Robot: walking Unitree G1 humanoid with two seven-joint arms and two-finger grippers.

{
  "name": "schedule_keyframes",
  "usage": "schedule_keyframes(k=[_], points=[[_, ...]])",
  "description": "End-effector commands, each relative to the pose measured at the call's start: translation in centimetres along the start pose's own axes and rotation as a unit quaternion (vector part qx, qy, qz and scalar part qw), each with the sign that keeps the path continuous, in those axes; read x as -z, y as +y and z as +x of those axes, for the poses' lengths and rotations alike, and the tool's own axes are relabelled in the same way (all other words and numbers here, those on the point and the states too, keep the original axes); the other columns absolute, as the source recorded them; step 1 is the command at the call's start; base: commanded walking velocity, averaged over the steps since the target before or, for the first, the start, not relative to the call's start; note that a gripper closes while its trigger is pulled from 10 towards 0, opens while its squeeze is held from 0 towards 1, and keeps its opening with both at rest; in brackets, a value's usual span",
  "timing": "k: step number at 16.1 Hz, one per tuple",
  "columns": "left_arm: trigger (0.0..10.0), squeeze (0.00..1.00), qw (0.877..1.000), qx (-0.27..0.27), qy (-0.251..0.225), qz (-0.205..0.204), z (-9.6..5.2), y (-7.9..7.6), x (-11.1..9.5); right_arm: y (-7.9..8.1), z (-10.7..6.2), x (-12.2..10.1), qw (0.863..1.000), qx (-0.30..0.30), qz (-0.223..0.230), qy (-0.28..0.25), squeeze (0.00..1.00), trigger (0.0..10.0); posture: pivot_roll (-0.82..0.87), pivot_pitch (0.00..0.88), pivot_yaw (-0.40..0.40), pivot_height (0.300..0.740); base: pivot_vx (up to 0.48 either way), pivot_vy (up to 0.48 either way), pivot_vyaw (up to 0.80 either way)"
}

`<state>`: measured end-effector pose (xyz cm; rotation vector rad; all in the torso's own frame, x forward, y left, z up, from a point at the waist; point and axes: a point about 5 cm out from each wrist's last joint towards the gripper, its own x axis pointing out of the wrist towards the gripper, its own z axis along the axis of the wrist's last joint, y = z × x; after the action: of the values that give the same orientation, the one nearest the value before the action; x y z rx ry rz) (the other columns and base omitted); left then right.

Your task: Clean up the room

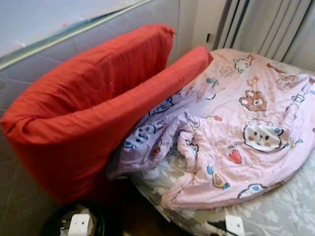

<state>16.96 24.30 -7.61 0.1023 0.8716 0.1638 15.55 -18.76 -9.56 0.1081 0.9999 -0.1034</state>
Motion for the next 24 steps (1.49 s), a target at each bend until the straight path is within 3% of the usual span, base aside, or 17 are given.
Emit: schedule_keyframes(k=[1, 7, 9, 16, 24], points=[[10.0, 0.00, 1.000, -0.002, 0.008, -0.013, -0.2, -0.3, 0.8, -0.2, -0.1, 0.5, 1.000, 0.000, -0.004, 0.009, 0.00, 10.0, 0.20, 0.157, -0.034, 0.740, 0.000, 0.000, 0.00], [10.0, 0.00, 1.000, -0.001, 0.006, -0.022, -0.2, -1.0, 0.8, 0.1, 0.2, -1.6, 0.999, -0.008, -0.027, -0.025, 0.00, 10.0, 0.17, 0.162, -0.036, 0.740, 0.000, 0.000, 0.13], [10.0, 0.00, 1.000, 0.000, 0.000, -0.024, -0.2, -1.0, 0.6, 0.2, 0.2, -1.6, 0.999, -0.010, -0.020, -0.025, 0.00, 10.0, 0.18, 0.169, -0.032, 0.740, 0.000, 0.000, 0.80], [10.0, 0.00, 1.000, 0.007, 0.009, -0.011, -0.4, -0.8, 1.2, 0.3, 0.1, -1.0, 0.999, -0.012, 0.007, -0.031, 0.00, 10.0, 0.16, 0.196, -0.024, 0.740, 0.000, 0.000, 0.00], [10.0, 0.00, 1.000, 0.011, 0.003, -0.006, -0.3, -0.8, 1.0, 0.5, 0.2, -1.4, 0.999, -0.017, 0.001, -0.037, 0.00, 10.0, 0.16, 0.175, -0.024, 0.740, 0.000, 0.000, 0.00]])
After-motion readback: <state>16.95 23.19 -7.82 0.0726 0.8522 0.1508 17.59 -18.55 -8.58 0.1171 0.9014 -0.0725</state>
